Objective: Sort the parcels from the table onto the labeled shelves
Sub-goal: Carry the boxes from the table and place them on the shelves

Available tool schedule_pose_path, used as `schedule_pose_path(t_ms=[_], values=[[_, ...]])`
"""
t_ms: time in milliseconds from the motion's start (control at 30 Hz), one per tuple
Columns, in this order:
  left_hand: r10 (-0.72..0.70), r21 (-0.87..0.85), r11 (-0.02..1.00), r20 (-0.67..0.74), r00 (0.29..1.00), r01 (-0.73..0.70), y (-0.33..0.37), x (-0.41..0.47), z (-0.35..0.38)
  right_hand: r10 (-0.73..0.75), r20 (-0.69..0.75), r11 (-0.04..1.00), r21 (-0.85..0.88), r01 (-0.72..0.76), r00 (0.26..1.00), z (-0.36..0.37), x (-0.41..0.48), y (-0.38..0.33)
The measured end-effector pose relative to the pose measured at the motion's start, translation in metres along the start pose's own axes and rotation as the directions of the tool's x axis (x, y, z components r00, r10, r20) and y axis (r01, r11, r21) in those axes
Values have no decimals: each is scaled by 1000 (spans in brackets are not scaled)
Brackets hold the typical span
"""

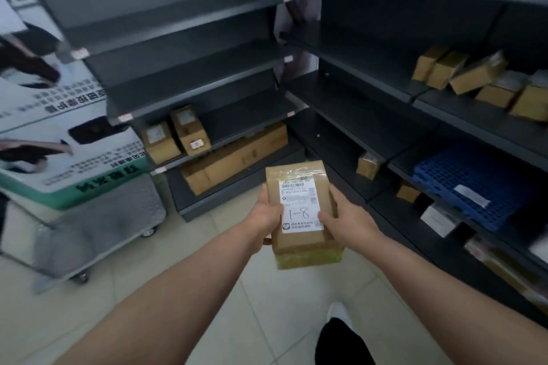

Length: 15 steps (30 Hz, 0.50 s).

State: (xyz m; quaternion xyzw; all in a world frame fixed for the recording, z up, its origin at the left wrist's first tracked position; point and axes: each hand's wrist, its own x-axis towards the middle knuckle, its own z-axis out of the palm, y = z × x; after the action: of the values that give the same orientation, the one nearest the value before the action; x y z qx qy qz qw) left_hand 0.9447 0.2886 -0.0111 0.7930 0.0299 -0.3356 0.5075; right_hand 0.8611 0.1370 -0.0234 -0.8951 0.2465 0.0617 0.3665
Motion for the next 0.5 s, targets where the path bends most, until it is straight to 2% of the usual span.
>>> schedule_pose_path(t_ms=[500], values=[[-164, -169, 976, -169, 972, 136, 84, 153, -47, -114, 244, 991, -42, 128, 963, -12, 227, -60]])
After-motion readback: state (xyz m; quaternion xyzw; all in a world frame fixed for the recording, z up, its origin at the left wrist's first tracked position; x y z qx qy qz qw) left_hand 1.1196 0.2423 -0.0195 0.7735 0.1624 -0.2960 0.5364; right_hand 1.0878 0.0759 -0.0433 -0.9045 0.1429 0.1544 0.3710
